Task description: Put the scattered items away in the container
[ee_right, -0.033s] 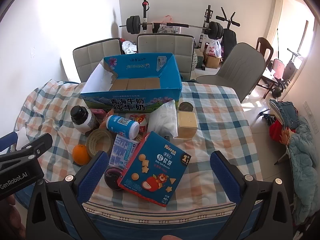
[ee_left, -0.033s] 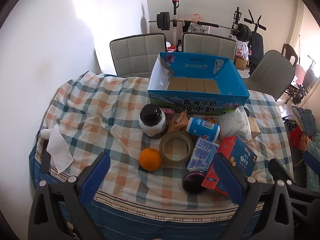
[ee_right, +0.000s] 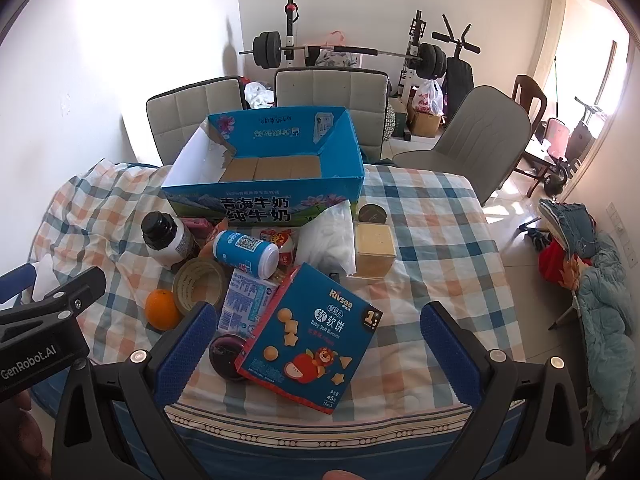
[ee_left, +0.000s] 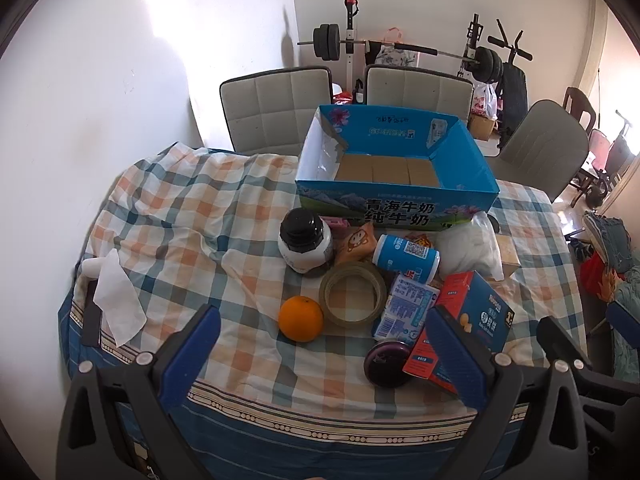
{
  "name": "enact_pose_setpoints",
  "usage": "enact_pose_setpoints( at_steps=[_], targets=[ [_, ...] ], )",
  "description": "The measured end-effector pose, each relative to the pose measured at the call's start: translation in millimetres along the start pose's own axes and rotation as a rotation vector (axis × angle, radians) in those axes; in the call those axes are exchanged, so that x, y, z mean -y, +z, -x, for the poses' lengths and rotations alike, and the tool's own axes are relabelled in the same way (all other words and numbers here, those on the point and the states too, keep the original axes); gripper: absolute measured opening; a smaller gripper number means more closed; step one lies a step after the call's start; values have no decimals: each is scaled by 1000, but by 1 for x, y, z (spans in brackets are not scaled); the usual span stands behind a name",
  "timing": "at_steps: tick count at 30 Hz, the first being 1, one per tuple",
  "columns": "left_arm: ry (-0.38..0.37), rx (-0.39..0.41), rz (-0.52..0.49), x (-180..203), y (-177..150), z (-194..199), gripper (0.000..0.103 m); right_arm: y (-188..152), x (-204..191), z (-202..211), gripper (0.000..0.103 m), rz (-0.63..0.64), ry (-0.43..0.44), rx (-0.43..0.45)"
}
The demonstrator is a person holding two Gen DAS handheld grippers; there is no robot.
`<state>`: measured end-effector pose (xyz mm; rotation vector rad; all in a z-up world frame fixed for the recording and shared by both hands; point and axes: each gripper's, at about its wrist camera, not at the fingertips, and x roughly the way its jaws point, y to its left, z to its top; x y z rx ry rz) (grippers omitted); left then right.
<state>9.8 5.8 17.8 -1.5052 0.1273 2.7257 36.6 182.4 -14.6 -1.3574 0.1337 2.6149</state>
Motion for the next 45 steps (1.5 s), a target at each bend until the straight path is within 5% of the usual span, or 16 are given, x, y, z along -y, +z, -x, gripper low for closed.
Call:
enact_pose_setpoints(
  at_steps=[39,45],
  targets=[
    [12,15,4,-8,5,4,103,7,-6,4,103,12,37,29],
    [-35,21,17,-6,12,-4,103,9,-1,2,103,9,48,30]
  ],
)
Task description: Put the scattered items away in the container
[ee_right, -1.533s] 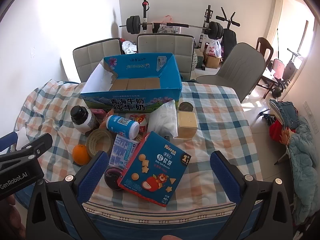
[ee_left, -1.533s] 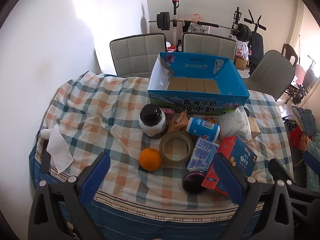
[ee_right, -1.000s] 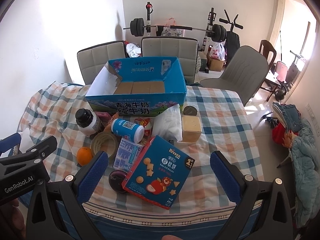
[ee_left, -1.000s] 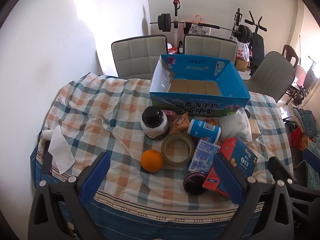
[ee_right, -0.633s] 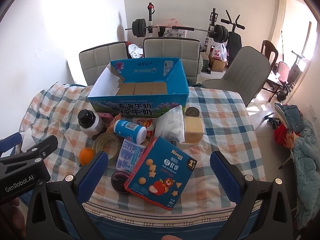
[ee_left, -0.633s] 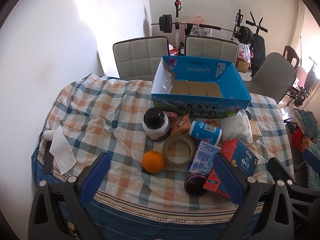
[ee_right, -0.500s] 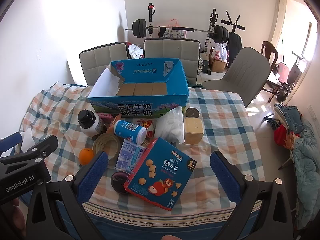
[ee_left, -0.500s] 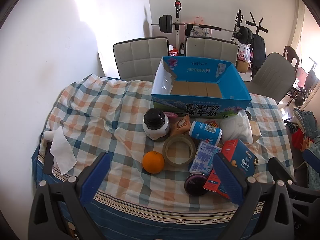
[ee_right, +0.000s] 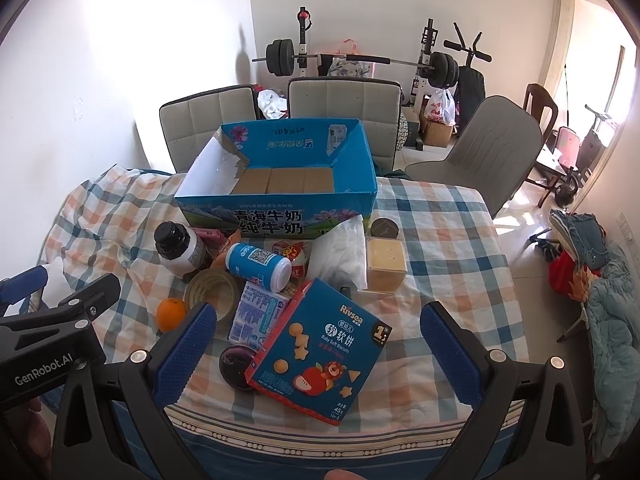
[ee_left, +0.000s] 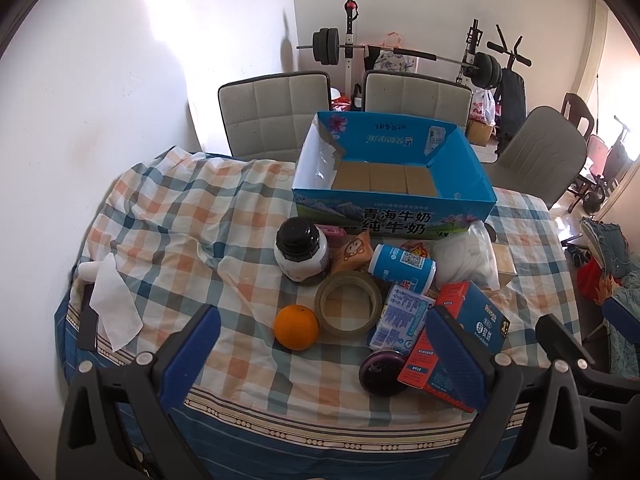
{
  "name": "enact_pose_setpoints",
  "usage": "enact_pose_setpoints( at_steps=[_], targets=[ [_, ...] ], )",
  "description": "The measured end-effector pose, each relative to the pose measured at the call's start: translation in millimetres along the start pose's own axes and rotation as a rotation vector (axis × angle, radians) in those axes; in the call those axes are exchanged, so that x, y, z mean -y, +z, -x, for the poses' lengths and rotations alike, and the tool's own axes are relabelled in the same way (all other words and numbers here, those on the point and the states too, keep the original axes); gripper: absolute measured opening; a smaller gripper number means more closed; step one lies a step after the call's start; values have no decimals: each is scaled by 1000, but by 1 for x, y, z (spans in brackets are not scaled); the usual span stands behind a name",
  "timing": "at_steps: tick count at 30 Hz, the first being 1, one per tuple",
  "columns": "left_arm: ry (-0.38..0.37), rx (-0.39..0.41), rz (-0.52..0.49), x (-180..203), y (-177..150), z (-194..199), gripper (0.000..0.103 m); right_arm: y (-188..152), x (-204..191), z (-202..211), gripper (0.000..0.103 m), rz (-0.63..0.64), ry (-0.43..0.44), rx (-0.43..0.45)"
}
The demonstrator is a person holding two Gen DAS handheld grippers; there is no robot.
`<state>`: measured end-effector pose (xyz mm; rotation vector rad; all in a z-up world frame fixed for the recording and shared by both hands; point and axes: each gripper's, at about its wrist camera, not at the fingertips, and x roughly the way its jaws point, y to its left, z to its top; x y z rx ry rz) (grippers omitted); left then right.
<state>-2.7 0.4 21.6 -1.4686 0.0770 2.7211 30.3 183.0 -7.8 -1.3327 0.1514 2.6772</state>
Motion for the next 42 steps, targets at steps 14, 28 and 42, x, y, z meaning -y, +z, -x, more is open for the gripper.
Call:
enact_pose_setpoints(
  at_steps=[14,28,42],
  targets=[
    [-304,-284,-1,68,-14,-131,95,-51,123,-121,100,-410,428,-315],
    [-467,-490,-45,125,-54,-212,78,-143,144,-233,74,-714,767,-452],
    [-479,-369,46,125,-54,-166,56,-119,139,-193,70,-580,728,-389]
  ],
)
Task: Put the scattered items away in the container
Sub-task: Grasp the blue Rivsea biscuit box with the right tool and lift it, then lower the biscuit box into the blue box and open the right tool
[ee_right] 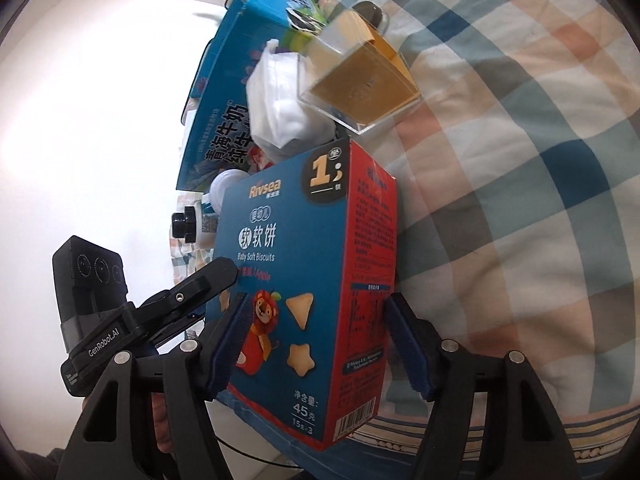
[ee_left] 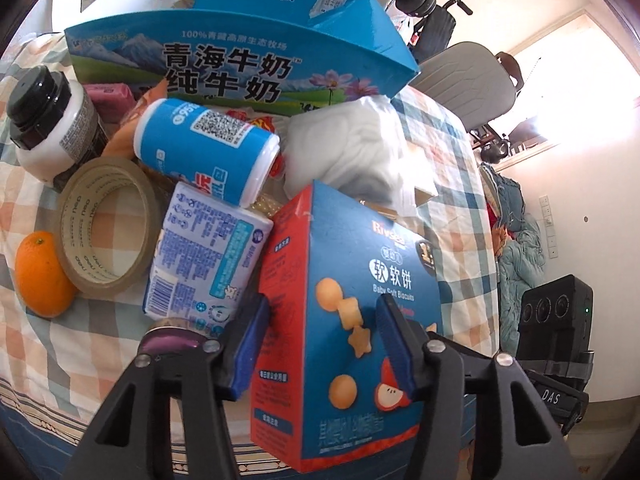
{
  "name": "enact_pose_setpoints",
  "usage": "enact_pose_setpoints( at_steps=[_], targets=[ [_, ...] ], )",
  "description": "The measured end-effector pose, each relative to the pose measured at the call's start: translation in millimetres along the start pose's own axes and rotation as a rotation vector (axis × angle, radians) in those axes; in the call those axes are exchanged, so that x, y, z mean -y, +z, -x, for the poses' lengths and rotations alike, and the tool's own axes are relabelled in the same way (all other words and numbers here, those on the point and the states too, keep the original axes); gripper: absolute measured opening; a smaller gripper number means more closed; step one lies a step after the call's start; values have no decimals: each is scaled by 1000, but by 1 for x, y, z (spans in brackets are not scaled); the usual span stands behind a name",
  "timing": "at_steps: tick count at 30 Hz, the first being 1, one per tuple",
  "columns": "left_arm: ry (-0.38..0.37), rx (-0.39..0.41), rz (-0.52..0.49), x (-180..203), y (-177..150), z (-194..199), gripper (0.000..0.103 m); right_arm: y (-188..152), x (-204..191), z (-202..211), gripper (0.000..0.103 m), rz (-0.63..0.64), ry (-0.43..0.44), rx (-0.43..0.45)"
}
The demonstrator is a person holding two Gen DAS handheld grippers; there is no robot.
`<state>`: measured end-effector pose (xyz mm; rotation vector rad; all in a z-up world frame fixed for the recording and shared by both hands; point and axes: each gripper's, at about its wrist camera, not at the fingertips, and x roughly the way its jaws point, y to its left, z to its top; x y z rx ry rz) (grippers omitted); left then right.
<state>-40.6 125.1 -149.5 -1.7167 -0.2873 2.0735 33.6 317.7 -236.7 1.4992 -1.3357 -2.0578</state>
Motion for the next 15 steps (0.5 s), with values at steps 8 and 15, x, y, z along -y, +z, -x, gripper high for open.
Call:
enact_pose_setpoints(
  at_steps=[8,15],
  targets=[
    [-47,136,26,-1,19,68,54,12,-62,38,70,126,-18,47],
    [-80,240,29,-11,81,120,53,52,-127,60,70,262,-27,104]
  ],
)
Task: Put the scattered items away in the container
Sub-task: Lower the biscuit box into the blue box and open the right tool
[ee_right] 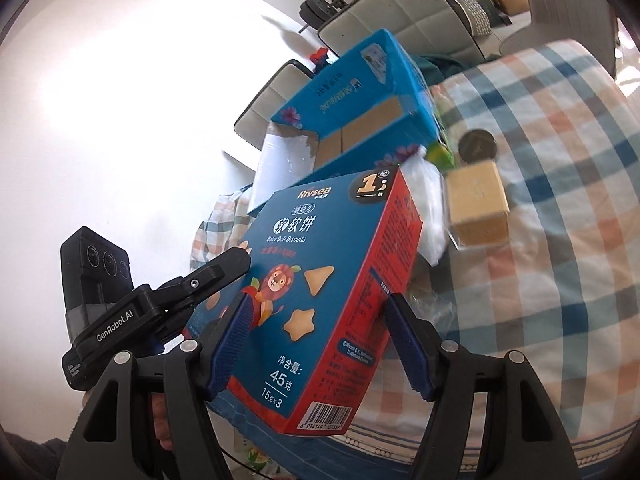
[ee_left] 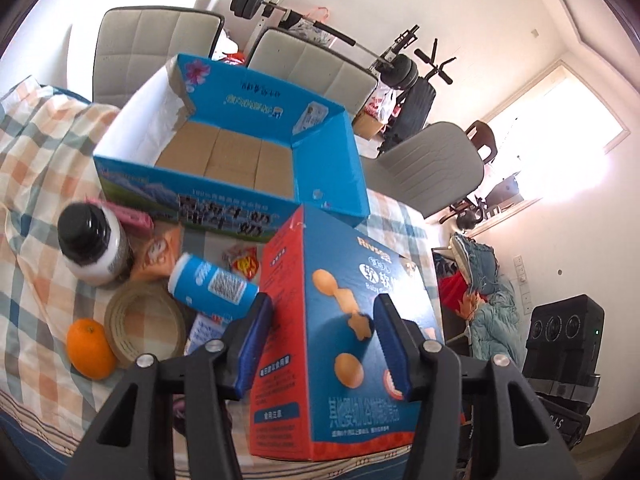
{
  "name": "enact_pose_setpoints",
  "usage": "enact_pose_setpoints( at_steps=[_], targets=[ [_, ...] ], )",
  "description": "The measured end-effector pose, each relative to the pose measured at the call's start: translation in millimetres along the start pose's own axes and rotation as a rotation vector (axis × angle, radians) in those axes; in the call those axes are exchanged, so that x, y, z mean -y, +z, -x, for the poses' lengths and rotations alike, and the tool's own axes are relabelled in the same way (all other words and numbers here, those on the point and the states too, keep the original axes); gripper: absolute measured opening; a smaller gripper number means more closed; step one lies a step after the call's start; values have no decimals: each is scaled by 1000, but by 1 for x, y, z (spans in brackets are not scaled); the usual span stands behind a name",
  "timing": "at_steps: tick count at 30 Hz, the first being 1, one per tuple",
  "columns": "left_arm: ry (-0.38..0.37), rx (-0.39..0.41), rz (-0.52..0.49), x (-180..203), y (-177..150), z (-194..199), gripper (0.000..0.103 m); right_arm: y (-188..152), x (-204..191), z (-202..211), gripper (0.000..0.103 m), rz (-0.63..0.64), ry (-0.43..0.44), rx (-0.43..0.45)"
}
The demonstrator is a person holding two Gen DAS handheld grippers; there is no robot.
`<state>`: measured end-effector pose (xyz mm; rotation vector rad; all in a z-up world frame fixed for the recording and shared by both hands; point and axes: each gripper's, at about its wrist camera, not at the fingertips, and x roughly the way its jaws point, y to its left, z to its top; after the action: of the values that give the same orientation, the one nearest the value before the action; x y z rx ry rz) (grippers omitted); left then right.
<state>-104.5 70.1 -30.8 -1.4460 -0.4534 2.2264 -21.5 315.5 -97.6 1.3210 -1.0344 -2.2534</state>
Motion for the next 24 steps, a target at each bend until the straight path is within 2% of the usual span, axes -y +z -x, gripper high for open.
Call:
enact_pose_setpoints(
  at_steps=[6,12,17,24],
  targets=[
    [8,72,4,-17,92,-21,53,70,-48,-43,70,111,-64,10],
    [18,75,54,-59,165,-73,53,151,-59,-106,70,146,-125,1],
    [62,-11,93,-98,189,-134,53,198,-42,-171,69,144,-175,-53],
    [153,-168,82,-123,192,-201,53,219,-7,-251,68,177,-321,-207]
  ],
)
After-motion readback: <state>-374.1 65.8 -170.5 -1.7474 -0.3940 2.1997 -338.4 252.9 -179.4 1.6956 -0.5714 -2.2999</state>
